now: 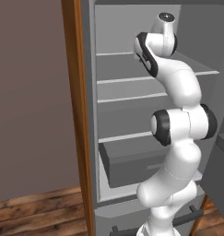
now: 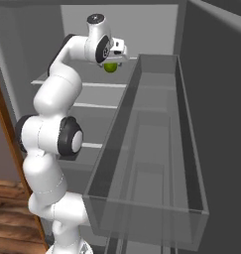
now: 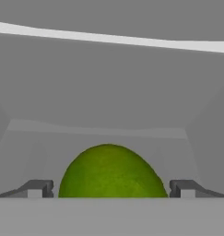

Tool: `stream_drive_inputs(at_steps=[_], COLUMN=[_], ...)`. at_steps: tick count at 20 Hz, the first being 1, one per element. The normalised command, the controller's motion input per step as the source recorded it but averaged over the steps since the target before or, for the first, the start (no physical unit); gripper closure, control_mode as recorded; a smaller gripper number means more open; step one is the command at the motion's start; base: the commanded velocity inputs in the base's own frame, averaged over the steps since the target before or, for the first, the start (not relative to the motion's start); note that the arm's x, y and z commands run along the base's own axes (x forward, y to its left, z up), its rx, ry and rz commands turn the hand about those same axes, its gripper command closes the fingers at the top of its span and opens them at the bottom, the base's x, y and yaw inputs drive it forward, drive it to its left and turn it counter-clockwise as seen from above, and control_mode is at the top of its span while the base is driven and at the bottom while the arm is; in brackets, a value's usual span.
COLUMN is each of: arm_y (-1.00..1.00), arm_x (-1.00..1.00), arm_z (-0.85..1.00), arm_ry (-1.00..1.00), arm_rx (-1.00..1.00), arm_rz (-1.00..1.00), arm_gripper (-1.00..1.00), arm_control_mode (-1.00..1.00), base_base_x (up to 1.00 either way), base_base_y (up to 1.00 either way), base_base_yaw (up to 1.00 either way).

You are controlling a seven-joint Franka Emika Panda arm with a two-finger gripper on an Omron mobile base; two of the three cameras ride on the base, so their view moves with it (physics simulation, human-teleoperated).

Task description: Place the cold items (lime and sweet potato) from the fridge in one tupperware on the dining counter. Place the warm items (hot dog and kebab skewer) in the stove area in another tupperware.

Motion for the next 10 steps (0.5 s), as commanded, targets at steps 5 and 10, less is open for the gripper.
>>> stream_drive_inputs(at_steps=[5,10], arm_y=[-0.02,-0.02], arm_x=[-0.12,-0.09], arm_z=[-0.16,-0.16], arm_ry=[0.00,0.00], arm_rx=[0.00,0.00], arm_rz=[0.00,0.00], arm_gripper=[-1.00,-1.00], arm_control_mode=[-1.00,-1.00], base_base_x=[0.00,0.00], base_base_y=[0.00,0.00], base_base_yaw=[0.00,0.00])
